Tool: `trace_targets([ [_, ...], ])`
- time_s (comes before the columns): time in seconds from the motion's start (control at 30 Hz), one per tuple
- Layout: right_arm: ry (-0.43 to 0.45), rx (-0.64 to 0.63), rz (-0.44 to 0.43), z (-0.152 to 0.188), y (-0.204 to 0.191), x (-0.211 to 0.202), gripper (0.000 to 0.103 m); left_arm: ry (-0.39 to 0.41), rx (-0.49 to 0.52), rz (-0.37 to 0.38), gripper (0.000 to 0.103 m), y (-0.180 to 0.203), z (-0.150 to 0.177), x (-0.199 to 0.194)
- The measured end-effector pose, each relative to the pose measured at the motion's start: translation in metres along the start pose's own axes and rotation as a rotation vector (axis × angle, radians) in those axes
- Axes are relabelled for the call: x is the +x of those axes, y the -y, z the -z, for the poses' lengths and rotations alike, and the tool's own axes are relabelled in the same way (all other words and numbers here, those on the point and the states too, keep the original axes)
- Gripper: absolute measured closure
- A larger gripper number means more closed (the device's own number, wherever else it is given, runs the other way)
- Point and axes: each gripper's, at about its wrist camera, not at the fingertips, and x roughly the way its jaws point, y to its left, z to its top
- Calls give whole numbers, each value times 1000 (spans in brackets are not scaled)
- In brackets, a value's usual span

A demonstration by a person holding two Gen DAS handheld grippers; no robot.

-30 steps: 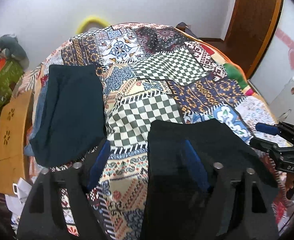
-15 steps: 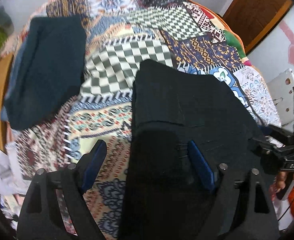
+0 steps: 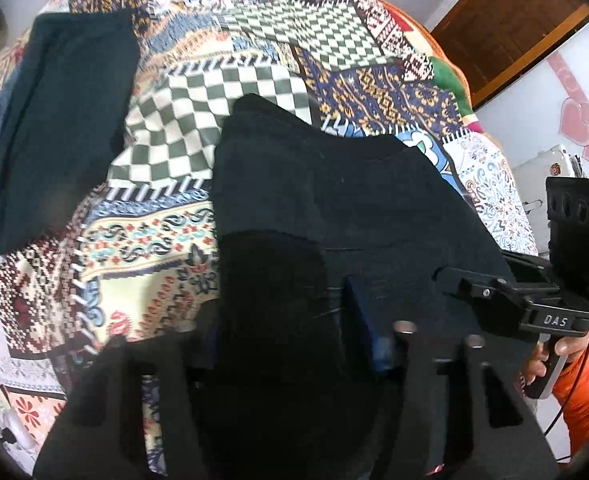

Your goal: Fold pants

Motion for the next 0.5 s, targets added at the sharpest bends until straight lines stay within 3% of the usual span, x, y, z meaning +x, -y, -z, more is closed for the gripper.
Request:
trace_targets([
  [0.1, 28, -69, 45, -3, -13, -6, 78, 25, -13, 54, 70, -8, 2, -15],
  [0.17, 37, -102, 50, -6, -23, -10, 79, 42, -2, 57, 73, -8, 5, -25],
  [0.33, 89, -223, 91, -14, -58, -16, 81, 160, 51, -3, 76, -5, 11, -64],
  [0.5, 180, -320, 87, -39, -103, -20, 81, 329, 75, -88, 77, -18, 10, -119],
])
